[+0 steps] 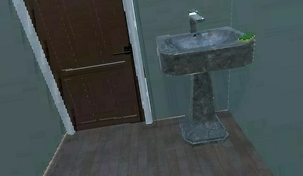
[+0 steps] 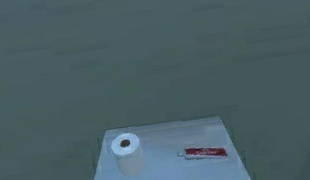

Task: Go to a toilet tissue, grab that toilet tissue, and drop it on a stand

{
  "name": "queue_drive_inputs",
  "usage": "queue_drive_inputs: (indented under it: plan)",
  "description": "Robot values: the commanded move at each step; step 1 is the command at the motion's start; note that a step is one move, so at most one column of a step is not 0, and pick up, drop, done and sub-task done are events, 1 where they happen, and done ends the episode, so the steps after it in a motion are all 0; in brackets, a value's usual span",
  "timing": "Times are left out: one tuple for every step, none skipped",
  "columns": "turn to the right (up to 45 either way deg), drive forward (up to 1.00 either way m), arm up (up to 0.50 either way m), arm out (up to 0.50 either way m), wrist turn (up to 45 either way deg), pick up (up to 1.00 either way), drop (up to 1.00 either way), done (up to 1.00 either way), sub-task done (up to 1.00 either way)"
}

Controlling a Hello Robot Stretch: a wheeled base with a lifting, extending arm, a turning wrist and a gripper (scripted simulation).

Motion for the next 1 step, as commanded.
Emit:
queue_drive_inputs:
  plan:
    - [0.0, 0.00, 0.38, 0.00, 0.0, 0.00, 0.00, 0.00, 0.00]
